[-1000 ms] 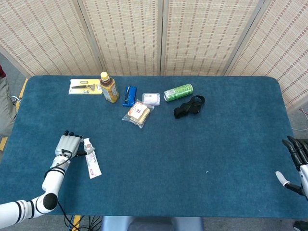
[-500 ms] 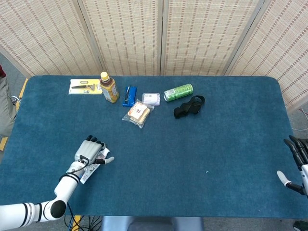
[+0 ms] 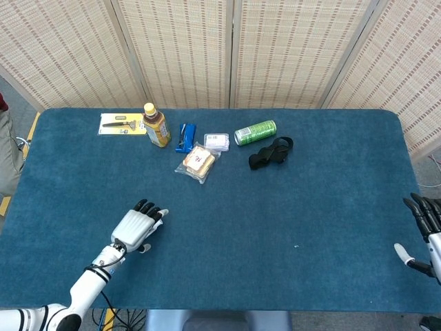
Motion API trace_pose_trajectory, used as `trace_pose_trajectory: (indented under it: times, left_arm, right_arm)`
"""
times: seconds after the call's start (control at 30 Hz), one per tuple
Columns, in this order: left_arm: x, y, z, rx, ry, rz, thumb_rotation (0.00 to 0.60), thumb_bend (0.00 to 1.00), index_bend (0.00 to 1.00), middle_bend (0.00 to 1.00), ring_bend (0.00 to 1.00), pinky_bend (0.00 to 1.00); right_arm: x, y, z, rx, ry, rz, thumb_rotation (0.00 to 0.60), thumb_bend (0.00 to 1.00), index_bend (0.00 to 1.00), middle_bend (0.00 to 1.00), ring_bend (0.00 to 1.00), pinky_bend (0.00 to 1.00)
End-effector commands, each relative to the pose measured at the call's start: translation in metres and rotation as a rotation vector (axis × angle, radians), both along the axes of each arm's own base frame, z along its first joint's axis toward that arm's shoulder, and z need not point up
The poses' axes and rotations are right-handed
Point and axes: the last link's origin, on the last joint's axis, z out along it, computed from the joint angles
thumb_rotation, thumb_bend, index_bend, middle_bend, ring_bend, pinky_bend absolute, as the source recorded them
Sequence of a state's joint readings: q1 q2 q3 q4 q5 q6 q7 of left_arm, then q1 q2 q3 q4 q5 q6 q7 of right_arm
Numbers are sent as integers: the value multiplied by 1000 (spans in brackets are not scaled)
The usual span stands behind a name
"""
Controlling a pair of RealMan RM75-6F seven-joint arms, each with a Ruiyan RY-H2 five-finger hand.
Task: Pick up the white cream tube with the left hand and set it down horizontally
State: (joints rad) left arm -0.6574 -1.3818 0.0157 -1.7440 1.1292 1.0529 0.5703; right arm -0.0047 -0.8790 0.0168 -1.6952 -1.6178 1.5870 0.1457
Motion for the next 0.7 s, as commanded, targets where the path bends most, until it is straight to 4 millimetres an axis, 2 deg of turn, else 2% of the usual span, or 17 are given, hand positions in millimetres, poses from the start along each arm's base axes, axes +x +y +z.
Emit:
trace_pose_trajectory:
  times: [0.03, 0.17, 0.4, 0.7]
  left_arm:
    - [-5, -2, -3, -4, -1, 7, 600, 116, 132, 190, 103, 55]
    - [-11, -2, -9, -2, 5, 15, 600, 116, 116, 179, 94, 55]
    - [-22, -6, -19, 1, 4, 8, 600, 116, 1, 49, 5, 55]
    - [-30, -2, -21, 45, -4, -13, 600, 116, 0, 2, 0, 55]
  right_arm:
    - [0, 0, 0, 1, -1, 1, 600, 212, 68, 61, 0, 0]
    - [1, 1, 1, 2, -2, 0, 600, 212, 68, 61, 0, 0]
    - [1, 3, 0, 9, -5, -8, 600, 211, 68, 61, 0, 0]
    - [3, 7, 1, 4, 0, -12, 600, 211, 68, 61, 0, 0]
